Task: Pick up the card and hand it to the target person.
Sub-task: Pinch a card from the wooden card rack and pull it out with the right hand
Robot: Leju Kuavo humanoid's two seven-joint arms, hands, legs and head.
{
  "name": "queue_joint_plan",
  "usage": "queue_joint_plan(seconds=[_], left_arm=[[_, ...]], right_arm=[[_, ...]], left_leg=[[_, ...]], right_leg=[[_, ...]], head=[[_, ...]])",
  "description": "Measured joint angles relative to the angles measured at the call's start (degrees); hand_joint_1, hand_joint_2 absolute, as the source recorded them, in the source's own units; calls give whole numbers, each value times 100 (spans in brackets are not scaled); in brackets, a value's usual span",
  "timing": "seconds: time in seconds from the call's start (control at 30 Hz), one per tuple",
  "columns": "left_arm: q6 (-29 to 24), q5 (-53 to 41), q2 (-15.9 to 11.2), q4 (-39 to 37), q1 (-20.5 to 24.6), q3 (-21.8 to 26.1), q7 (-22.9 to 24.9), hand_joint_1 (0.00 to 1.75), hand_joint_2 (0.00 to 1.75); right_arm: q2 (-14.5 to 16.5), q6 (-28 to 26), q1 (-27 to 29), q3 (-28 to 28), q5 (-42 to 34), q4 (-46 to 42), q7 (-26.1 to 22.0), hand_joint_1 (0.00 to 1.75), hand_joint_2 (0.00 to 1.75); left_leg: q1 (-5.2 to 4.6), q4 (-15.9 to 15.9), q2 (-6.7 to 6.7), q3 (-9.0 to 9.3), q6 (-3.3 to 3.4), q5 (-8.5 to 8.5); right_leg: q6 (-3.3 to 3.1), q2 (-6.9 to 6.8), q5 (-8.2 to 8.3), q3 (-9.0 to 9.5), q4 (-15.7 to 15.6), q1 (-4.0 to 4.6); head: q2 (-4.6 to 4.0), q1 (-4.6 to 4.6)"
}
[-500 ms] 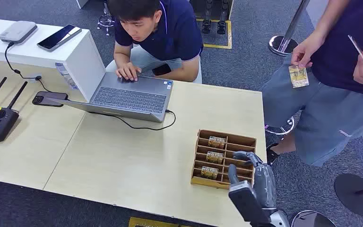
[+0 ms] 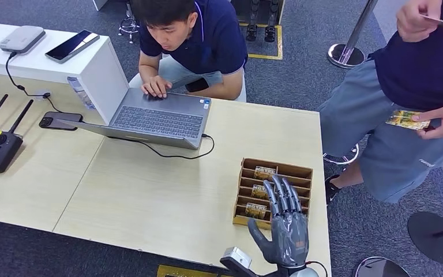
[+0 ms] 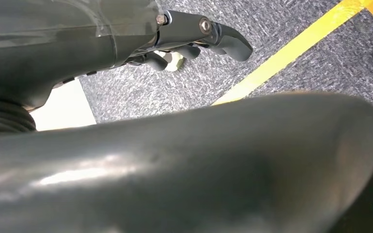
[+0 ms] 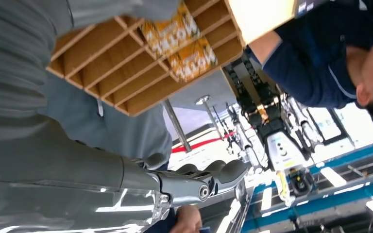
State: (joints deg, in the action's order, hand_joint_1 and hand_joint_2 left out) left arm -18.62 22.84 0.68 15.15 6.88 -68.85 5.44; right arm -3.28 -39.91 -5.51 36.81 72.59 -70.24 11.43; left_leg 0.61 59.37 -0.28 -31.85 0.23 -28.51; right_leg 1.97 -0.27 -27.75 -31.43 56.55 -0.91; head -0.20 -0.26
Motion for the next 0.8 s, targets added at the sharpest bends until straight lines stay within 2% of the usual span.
queue_joint_plan(seconds=[0.8], left_arm=[[0, 0, 0, 0, -1, 0, 4, 0, 0]], right_arm=[[0, 0, 0, 0, 8, 14, 4, 108, 175]], left_leg=[[0, 0, 0, 0, 0, 0]], right_leg=[[0, 0, 0, 0, 0, 0]], head=[[0, -2]])
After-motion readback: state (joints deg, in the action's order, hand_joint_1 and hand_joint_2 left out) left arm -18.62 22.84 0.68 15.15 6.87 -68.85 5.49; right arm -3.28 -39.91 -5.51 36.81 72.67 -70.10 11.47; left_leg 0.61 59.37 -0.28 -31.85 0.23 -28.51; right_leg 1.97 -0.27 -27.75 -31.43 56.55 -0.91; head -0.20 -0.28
